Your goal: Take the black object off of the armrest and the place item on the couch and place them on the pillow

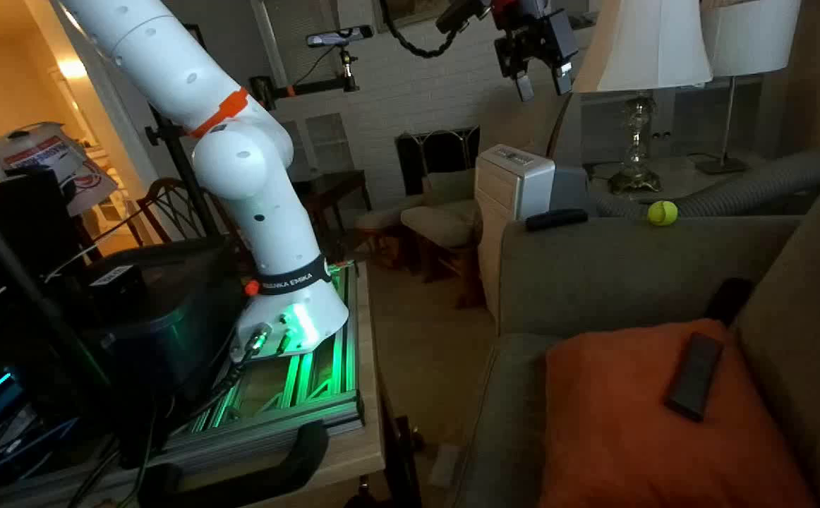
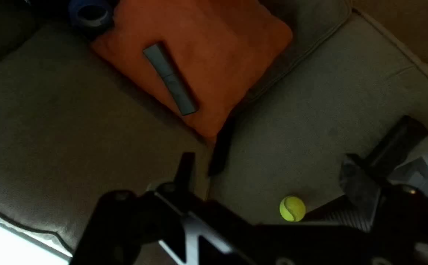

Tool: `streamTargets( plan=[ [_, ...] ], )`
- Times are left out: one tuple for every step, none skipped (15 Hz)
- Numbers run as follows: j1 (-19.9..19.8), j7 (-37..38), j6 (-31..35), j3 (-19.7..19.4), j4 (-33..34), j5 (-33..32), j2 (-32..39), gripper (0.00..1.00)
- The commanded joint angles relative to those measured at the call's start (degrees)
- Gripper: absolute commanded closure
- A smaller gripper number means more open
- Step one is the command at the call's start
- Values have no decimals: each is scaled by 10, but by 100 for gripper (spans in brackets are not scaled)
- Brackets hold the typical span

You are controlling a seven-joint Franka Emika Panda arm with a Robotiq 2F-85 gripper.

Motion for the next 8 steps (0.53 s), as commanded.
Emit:
streamTargets(
  plan=[
    [-1, 0, -2, 1, 1, 1, 0, 0],
    [-1, 0, -2, 1, 1, 1, 0, 0],
    [-1, 0, -2, 1, 1, 1, 0, 0],
    [-1, 0, -2, 1, 1, 1, 0, 0],
    [-1, 0, -2, 1, 1, 1, 0, 0],
    [-1, 0, -2, 1, 1, 1, 0, 0],
    [2, 6, 15, 5, -3, 4, 8, 0],
    [4, 9, 39, 13, -10, -5, 19, 0]
  ],
)
